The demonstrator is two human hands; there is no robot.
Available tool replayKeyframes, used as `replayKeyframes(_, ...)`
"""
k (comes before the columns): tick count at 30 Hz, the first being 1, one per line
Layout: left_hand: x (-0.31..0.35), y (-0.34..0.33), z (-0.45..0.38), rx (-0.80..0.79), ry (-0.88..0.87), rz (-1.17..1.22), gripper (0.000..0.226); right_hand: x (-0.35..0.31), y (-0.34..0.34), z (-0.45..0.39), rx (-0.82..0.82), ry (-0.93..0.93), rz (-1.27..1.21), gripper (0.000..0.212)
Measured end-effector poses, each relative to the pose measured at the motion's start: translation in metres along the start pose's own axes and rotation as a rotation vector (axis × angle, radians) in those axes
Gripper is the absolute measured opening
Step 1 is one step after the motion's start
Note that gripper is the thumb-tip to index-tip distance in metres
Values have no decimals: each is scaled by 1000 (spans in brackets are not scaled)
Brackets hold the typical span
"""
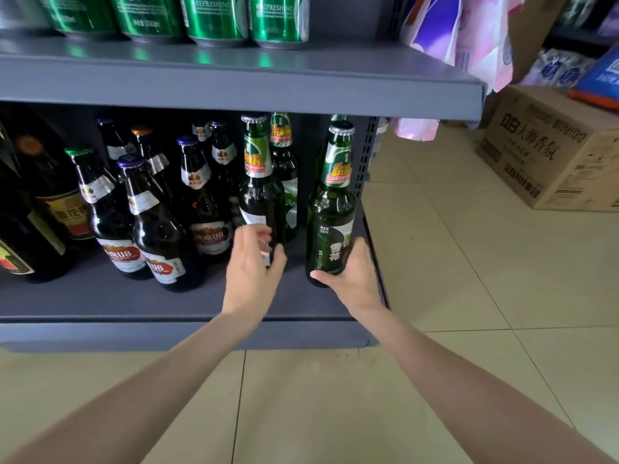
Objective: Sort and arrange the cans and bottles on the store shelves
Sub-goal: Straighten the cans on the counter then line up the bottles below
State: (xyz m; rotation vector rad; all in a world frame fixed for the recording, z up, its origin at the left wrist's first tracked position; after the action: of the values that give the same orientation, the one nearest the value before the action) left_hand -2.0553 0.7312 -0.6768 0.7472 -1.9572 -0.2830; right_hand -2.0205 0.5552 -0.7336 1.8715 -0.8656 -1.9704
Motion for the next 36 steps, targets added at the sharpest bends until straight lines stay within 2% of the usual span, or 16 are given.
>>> replayKeyframes(2,7,-19,5,-116,-3,57,41,-3,0,0,-13,19,49,69)
replayKeyframes(5,13,-48,1,-274,60,201,69,5,8,-11,-226,37,83,69)
replayKeyframes(7,13,-62,0,-313,109,244,84,14,22,-19,-339,43,149,70)
replayKeyframes(9,11,-72,-1,-306,149,198,94,22,44,-32,-331,15,180,70)
replayKeyframes(13,8,-78,-9,-264,161,136,84,27,61,-71,-236,-21,106,66)
replayKeyframes(16,5,-75,-13,-247,144,83,71,27,39,-98,-242,-9,-28,68)
replayKeyframes(21,2,-75,-14,-194,164,38,62,22,1,-132,-242,-32,-191,86)
replayKeyframes(24,1,-77,-14,-199,185,80,60,16,-12,-144,-266,-38,-297,84)
replayKeyframes(29,2,-79,-16,-213,208,98,68,2,-15,-151,-256,0,-257,63)
replayKeyframes(36,-5,-74,-19,-245,209,88,59,9,1,-135,-227,27,-147,65)
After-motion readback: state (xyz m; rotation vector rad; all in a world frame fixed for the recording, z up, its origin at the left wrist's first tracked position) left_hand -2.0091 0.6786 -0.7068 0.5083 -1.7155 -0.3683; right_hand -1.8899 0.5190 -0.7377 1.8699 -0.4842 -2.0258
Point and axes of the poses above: each hand's wrist, its own z-axis away from the middle knuckle, its own y-axis out of the back of the hand, x = y × z, the point moved 6 cm from there along -z, towards the middle knuckle, and after that the axes turned 7 degrees about -y, right-handed, at the moved point
